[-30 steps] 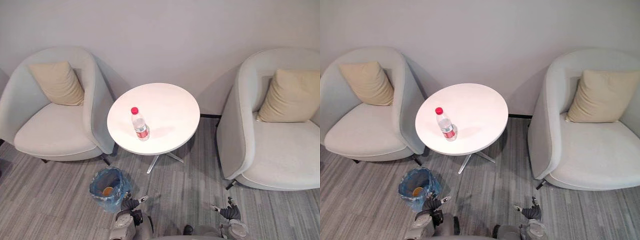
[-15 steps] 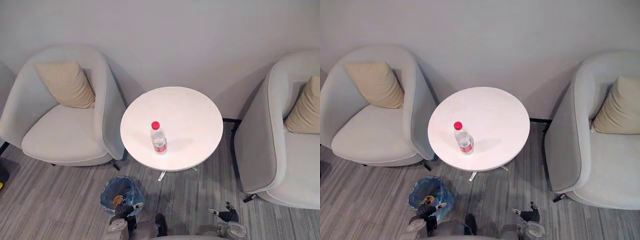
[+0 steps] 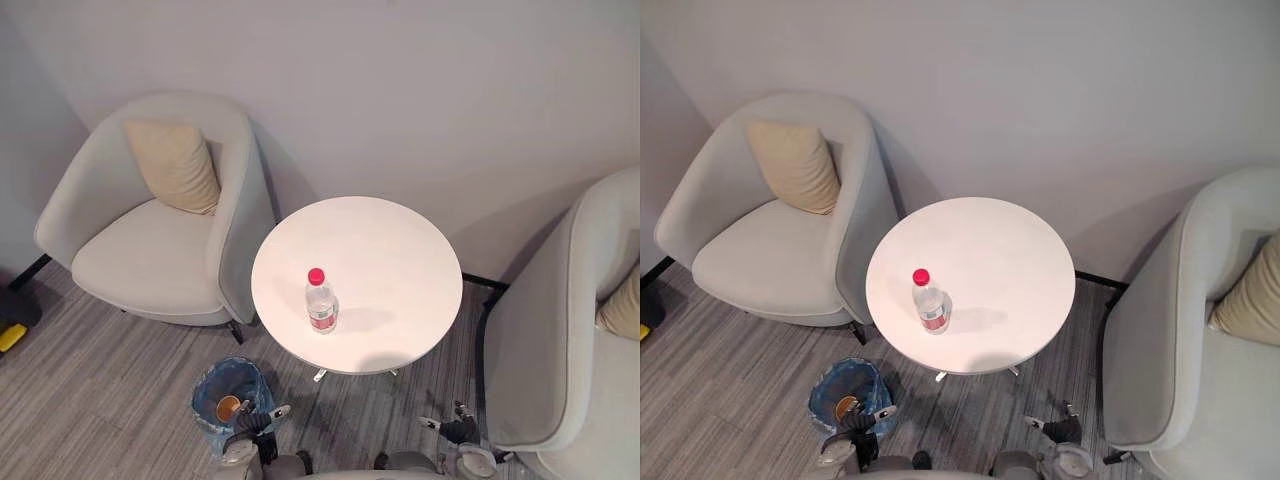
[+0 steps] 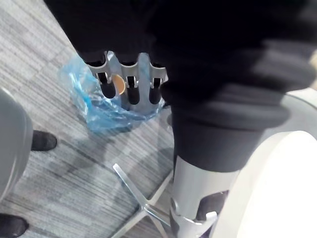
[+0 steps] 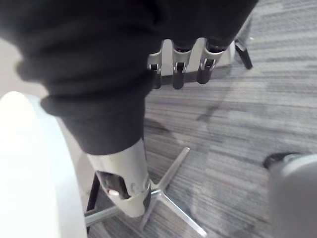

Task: Gather rubbish on tea table into small bin, then transfer packed bag to large trash can.

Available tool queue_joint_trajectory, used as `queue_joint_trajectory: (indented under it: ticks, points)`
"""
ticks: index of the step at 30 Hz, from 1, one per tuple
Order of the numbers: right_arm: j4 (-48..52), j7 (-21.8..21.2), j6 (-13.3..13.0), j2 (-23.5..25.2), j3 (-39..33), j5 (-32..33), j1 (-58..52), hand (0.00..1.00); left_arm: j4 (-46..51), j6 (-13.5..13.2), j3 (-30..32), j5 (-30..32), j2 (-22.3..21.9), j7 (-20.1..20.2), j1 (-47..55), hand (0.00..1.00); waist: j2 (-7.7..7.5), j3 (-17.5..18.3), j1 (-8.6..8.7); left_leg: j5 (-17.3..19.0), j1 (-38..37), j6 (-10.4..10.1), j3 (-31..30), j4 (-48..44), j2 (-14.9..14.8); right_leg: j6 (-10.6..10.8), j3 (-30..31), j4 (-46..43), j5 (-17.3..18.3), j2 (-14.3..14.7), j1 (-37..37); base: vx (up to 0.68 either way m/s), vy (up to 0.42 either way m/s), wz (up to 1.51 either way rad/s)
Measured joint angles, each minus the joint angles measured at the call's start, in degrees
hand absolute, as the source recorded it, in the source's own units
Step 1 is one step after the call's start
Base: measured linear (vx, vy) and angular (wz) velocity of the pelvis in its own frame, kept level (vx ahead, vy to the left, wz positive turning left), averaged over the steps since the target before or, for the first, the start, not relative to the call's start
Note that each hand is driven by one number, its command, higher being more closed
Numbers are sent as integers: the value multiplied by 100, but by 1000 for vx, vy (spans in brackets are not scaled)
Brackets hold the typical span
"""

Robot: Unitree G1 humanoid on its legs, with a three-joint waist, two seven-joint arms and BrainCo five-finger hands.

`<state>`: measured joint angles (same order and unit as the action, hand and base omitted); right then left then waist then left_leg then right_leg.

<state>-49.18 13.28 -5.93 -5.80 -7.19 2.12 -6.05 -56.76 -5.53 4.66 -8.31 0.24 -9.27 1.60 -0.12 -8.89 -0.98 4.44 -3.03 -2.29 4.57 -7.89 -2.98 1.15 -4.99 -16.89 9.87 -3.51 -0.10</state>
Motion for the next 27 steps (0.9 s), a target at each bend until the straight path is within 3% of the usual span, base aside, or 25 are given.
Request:
queue_joint_trajectory:
  ticks: [4, 9, 12, 17, 27]
  points:
    - [69, -115, -34, -140, -165, 207, 48, 0, 24, 0, -42, 1, 94, 55, 29, 0, -70, 55, -16, -69, -51, 13, -19, 121, -1, 18, 14, 266, -154, 25, 119, -6, 6, 1]
    - [106, -118, -24, -27, -187, 184, -158, 0, 6, 7, -253, 2, 203, 81, 103, 0, -37, 83, 14, -225, -178, 61, -110, 385, 95, 70, -9, 426, -231, -37, 218, -22, 22, 6]
    - [777, -111, -9, -56, -117, 171, -321, 0, 6, 13, -361, 6, 257, 153, 142, 0, -9, 109, 19, -319, -178, 76, -151, 516, 129, 93, -36, 515, -298, -60, 223, -40, 18, 6]
    - [1949, -122, -77, -507, -101, -79, -322, 0, 8, 18, -653, 28, 429, 179, 246, 0, -17, 148, 19, -389, -173, 97, -268, 599, 168, 113, -116, 652, -379, -59, 240, -40, 2, 10]
    - [2438, -356, -248, -965, 27, -271, -265, 0, 19, 19, -909, 127, 597, 314, 360, 0, 22, 188, 35, -395, -101, 110, -322, 607, 241, 142, -134, 924, -502, -49, 296, -2, 0, 1]
